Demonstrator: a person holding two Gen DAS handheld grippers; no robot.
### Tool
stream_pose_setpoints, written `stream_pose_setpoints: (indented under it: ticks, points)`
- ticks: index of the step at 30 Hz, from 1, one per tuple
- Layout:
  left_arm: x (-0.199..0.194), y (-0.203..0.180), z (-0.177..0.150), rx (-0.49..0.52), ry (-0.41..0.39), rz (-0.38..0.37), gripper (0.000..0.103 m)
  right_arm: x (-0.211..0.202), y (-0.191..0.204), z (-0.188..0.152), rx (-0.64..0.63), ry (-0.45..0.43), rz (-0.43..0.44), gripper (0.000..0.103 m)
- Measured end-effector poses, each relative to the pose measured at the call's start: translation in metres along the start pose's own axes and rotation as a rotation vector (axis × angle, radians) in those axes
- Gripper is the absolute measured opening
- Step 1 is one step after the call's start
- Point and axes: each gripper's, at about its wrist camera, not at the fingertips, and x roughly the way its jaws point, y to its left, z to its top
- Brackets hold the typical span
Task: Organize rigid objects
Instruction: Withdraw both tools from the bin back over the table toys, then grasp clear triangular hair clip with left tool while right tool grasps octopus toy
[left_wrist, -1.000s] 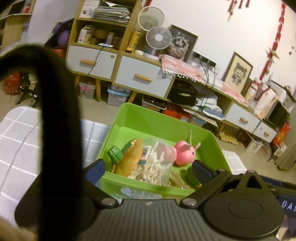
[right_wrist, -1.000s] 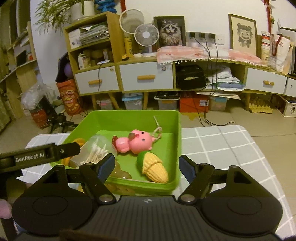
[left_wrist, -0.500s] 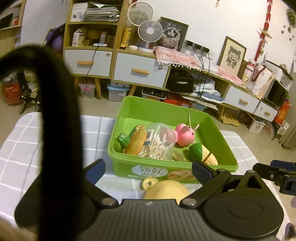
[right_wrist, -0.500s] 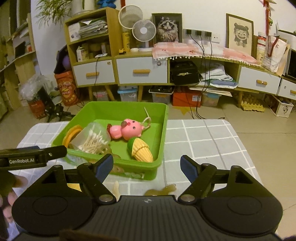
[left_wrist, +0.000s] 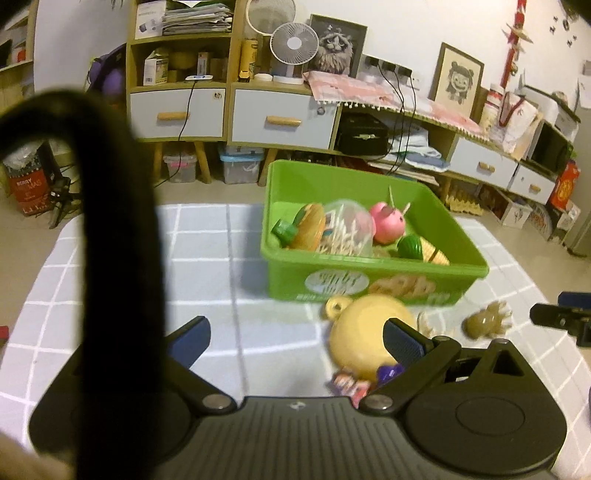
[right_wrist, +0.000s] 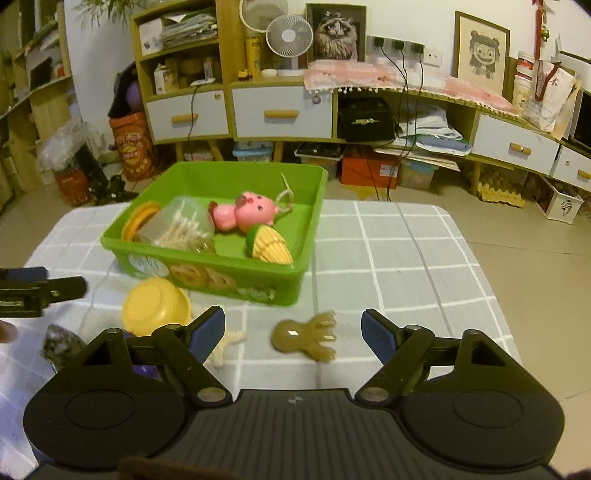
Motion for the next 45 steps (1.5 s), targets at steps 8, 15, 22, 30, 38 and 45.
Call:
stream_pose_setpoints:
  ticks: [8,15,22,30,38,45]
  points:
    - [-0.011,0.008,-0.025,0.081,0.060,-0.006,0.076,-0.004,-0.008,-0.022,0.052,0.066,0.016,0.084]
    - [-0.019,0.007,-0.060,0.178,0.123,-0.010,0.076,-0.003,-0.007,-0.049,0.054,0.144,0.021,0.085]
    - [-0.018,0.006,-0.082,0.226,0.184,-0.015,0.076,-0.004,-0.014,-0.064,0.042,0.174,-0.020,0.087]
    - [-0.017,-0.002,-0.095,0.270,0.207,-0.016,0.076,-0.002,-0.016,-0.073,0.032,0.191,-0.039,0.090]
    - [-0.023,-0.001,-0.105,0.249,0.187,-0.028,0.078,0.001,-0.015,-0.084,0.006,0.201,-0.043,0.095]
    - [-0.023,0.006,-0.112,0.234,0.147,-0.056,0.081,0.015,-0.007,-0.092,-0.025,0.210,-0.045,0.098]
